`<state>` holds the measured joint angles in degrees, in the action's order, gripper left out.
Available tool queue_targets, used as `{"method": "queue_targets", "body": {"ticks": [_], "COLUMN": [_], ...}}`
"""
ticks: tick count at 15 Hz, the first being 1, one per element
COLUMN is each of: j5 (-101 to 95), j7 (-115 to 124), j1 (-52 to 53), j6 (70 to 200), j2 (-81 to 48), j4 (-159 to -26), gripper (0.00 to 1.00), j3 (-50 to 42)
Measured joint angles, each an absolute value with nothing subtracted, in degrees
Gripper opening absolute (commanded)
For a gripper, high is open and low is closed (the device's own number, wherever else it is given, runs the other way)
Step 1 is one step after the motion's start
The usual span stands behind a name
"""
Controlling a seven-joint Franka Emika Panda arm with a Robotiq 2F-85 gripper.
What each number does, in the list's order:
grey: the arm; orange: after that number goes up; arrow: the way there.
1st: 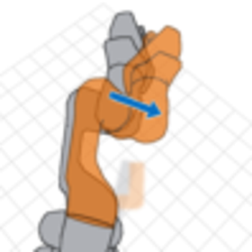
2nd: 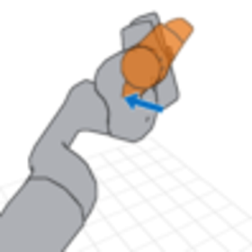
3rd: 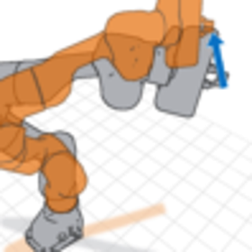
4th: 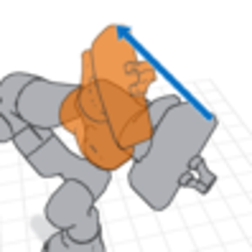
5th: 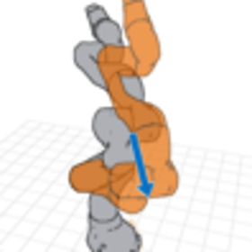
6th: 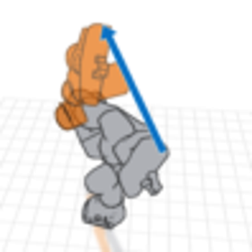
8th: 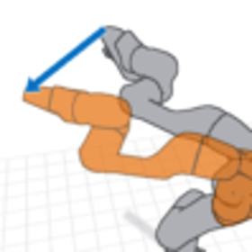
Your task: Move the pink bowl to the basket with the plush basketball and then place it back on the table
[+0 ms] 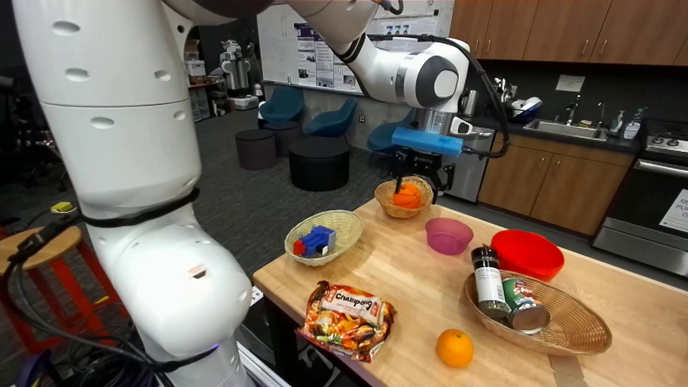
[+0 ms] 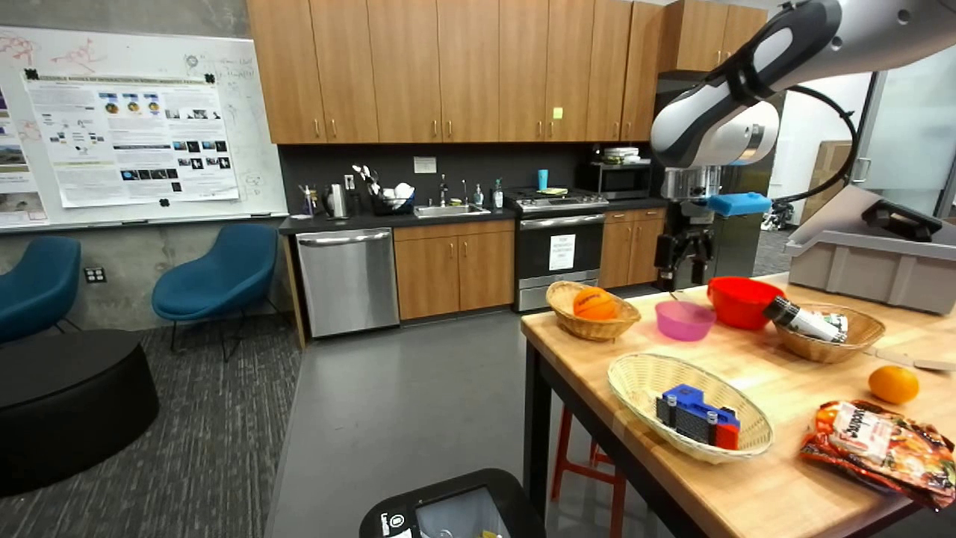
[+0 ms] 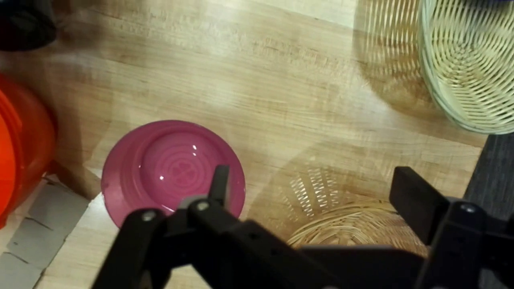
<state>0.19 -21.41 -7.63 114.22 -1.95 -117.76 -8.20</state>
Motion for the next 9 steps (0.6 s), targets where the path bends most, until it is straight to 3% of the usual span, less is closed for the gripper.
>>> {"method": "queue_targets", "body": {"ticks": [9], "j5": [0.2], "j7": [-19.6], "j1": [-7.6], "j6": [121.6], "j2": [-3.7], "j4": [-118.3], "gripper": [1.00], "j3": [-7.9]}}
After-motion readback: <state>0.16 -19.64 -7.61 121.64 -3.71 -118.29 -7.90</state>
